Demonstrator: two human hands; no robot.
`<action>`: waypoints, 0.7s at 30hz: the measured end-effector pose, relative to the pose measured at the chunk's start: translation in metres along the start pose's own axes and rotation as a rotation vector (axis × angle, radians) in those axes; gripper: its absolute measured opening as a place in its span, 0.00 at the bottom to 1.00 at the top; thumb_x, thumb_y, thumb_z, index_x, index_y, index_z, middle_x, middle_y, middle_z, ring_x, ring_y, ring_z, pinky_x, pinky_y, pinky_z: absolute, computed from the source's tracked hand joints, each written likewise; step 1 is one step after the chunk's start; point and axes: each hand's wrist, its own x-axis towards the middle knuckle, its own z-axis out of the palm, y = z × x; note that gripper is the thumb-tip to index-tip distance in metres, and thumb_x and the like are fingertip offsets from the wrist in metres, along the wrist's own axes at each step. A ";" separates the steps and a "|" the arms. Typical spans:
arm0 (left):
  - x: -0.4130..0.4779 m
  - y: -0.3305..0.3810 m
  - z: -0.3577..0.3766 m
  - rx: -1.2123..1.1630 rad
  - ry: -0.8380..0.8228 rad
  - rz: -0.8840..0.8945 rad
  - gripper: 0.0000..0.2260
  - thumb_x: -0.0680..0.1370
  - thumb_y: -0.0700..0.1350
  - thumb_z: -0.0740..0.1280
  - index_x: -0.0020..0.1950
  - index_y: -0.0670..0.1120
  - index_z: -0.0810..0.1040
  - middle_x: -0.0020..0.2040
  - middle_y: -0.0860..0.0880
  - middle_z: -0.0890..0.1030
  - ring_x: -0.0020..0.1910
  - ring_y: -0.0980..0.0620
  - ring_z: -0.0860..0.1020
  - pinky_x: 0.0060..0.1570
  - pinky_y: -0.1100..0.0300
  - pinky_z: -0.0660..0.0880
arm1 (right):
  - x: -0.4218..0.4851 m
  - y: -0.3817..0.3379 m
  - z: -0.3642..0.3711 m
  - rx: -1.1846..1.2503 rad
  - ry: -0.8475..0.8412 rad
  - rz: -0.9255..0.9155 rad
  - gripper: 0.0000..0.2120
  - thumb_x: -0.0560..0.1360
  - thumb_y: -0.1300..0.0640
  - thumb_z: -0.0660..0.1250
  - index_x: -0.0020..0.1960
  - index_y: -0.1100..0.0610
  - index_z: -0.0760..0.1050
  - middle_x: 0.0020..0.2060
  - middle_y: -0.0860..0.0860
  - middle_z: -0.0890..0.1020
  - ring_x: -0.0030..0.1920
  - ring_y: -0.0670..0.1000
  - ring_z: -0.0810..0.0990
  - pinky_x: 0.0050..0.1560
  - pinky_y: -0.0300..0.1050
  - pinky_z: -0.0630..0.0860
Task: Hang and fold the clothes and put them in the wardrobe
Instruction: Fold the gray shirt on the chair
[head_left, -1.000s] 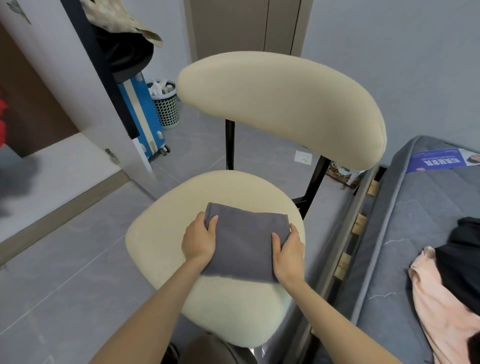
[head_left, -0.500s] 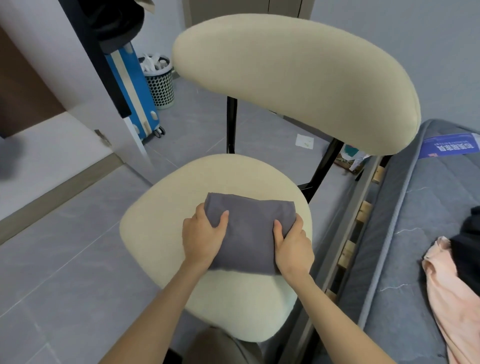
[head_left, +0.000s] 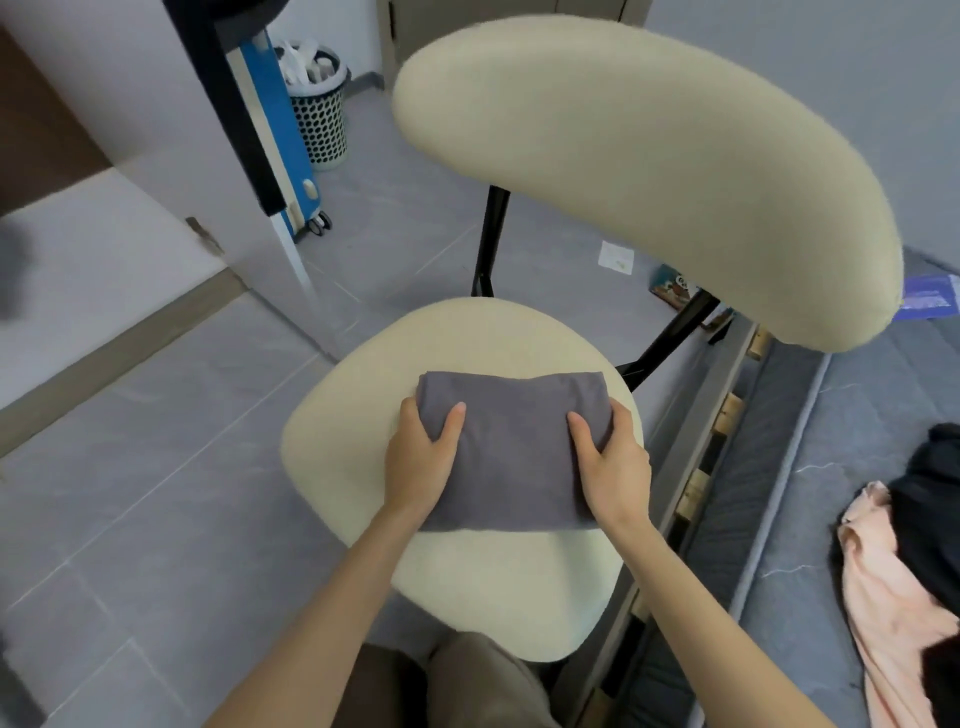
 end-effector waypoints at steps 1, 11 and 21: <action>-0.005 0.009 -0.013 -0.020 0.009 -0.007 0.21 0.78 0.59 0.64 0.65 0.49 0.69 0.58 0.52 0.79 0.57 0.48 0.77 0.59 0.50 0.73 | -0.003 -0.015 -0.006 0.006 -0.012 -0.014 0.23 0.79 0.42 0.60 0.70 0.50 0.64 0.40 0.32 0.71 0.37 0.36 0.72 0.42 0.40 0.68; -0.075 0.127 -0.207 -0.073 0.216 -0.009 0.15 0.78 0.58 0.63 0.60 0.53 0.69 0.46 0.65 0.75 0.49 0.54 0.76 0.50 0.56 0.71 | -0.064 -0.227 -0.069 0.060 -0.230 -0.195 0.21 0.80 0.43 0.59 0.69 0.48 0.60 0.48 0.44 0.79 0.47 0.51 0.79 0.45 0.44 0.69; -0.141 0.201 -0.413 -0.119 0.453 0.002 0.16 0.80 0.57 0.61 0.64 0.51 0.68 0.54 0.55 0.77 0.55 0.50 0.77 0.53 0.56 0.71 | -0.139 -0.430 -0.070 0.173 -0.452 -0.432 0.23 0.80 0.47 0.60 0.71 0.54 0.61 0.60 0.51 0.79 0.58 0.56 0.77 0.49 0.42 0.67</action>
